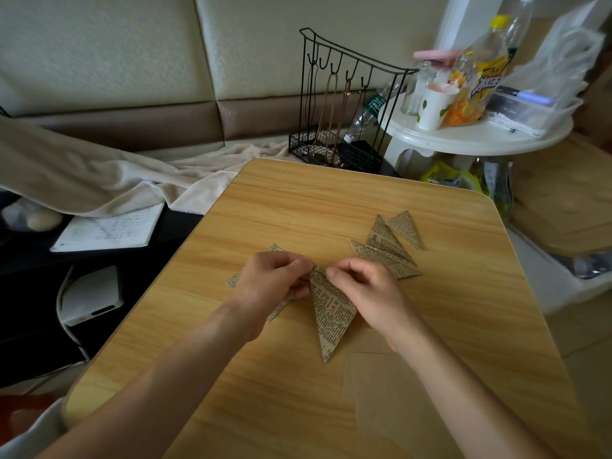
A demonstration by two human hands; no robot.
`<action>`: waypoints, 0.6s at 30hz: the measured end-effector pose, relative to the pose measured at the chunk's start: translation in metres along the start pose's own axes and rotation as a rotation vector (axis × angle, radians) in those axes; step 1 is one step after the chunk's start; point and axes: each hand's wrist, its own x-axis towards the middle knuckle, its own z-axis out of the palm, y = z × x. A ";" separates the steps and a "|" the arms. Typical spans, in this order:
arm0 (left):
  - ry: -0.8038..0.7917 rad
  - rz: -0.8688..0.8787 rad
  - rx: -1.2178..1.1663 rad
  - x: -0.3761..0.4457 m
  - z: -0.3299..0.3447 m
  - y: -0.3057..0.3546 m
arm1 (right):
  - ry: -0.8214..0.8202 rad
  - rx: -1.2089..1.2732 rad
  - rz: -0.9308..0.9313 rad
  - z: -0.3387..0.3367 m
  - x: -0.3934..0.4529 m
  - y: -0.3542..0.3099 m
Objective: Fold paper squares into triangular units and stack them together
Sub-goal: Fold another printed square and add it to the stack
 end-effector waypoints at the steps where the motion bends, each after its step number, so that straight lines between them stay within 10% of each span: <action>1: -0.007 0.003 0.003 -0.001 0.000 0.000 | -0.007 -0.011 -0.001 0.000 0.000 0.000; 18: -0.055 -0.021 0.012 -0.002 -0.001 -0.001 | 0.000 -0.009 -0.004 0.003 0.001 0.003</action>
